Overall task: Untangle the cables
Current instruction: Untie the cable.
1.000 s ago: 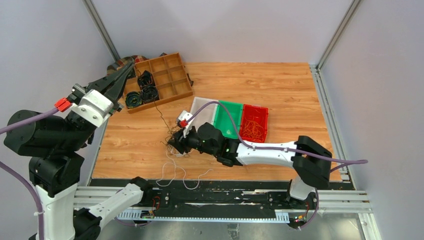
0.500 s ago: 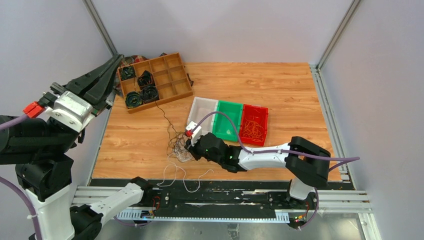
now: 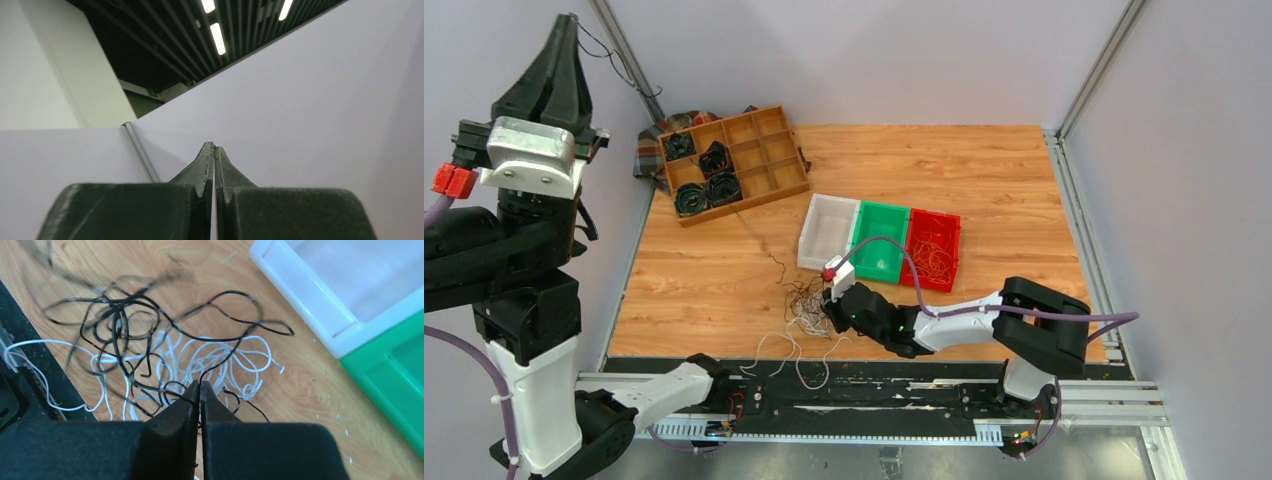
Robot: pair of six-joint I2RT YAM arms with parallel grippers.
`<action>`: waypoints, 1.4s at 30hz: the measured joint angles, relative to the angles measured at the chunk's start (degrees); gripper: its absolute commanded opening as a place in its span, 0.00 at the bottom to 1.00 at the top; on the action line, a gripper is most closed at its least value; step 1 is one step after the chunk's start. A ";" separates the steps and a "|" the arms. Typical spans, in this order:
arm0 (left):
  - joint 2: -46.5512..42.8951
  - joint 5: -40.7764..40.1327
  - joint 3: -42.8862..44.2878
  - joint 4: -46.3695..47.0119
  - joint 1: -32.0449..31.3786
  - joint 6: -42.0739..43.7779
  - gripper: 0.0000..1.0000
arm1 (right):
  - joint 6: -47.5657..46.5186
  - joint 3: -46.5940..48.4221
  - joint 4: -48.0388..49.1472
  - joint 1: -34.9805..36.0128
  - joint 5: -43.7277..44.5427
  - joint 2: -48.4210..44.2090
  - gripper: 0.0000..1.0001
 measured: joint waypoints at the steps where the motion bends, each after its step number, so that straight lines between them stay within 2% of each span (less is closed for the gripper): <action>1: 0.22 -1.51 -0.22 2.08 0.00 1.11 0.01 | 0.66 -0.50 0.00 0.00 0.44 -0.17 0.03; 8: 0.96 -7.82 -1.38 12.87 0.00 4.98 0.01 | 4.33 -5.01 -0.22 0.00 2.29 -3.67 0.02; 11: -1.14 -8.07 -6.14 15.28 0.00 5.66 0.01 | 4.94 -6.16 -0.98 0.00 3.17 -5.81 0.02; 14: -1.44 -8.85 -7.91 16.74 0.00 6.23 0.01 | 5.79 -6.19 -2.40 -0.02 4.20 -7.72 0.14; 16: -0.57 -8.92 -6.80 16.04 0.00 6.25 0.02 | 5.95 -6.21 -2.60 -0.02 4.24 -8.90 0.13; 19: -0.96 -7.26 -6.32 9.55 0.00 4.79 0.04 | 5.44 -6.38 -2.47 -0.02 4.11 -11.10 0.07; 20: -2.14 -6.71 -8.26 7.74 0.00 4.24 0.04 | 5.01 -6.38 -2.32 -0.02 4.09 -11.93 0.05; 22: -7.52 -5.70 -17.86 4.85 0.00 3.41 0.03 | 4.07 -6.38 -1.88 -0.02 3.98 -13.44 0.03; 24: -13.20 -5.86 -28.98 1.60 0.00 3.37 0.02 | 3.17 -6.38 -1.66 -0.02 3.93 -14.75 0.07; 28: -18.97 -7.58 -45.83 -3.15 0.00 3.67 0.05 | 1.18 -6.34 -1.46 -0.07 3.67 -16.35 0.32; 31: -18.86 -8.37 -51.12 -6.27 0.00 3.82 0.06 | -0.79 -5.42 -1.75 -0.07 2.60 -16.02 0.37; 38: -18.78 -10.12 -58.90 -8.33 2.25 7.37 0.17 | -3.67 -1.84 -1.75 -0.07 1.57 -14.23 0.37; 39: -18.88 -9.75 -60.70 -8.55 3.93 7.91 0.20 | -3.80 -1.84 -1.77 -0.07 1.60 -14.23 0.37; 42: -17.68 -6.99 -65.99 -10.19 9.62 8.83 0.37 | -4.22 -1.90 -1.86 -0.07 1.73 -14.34 0.36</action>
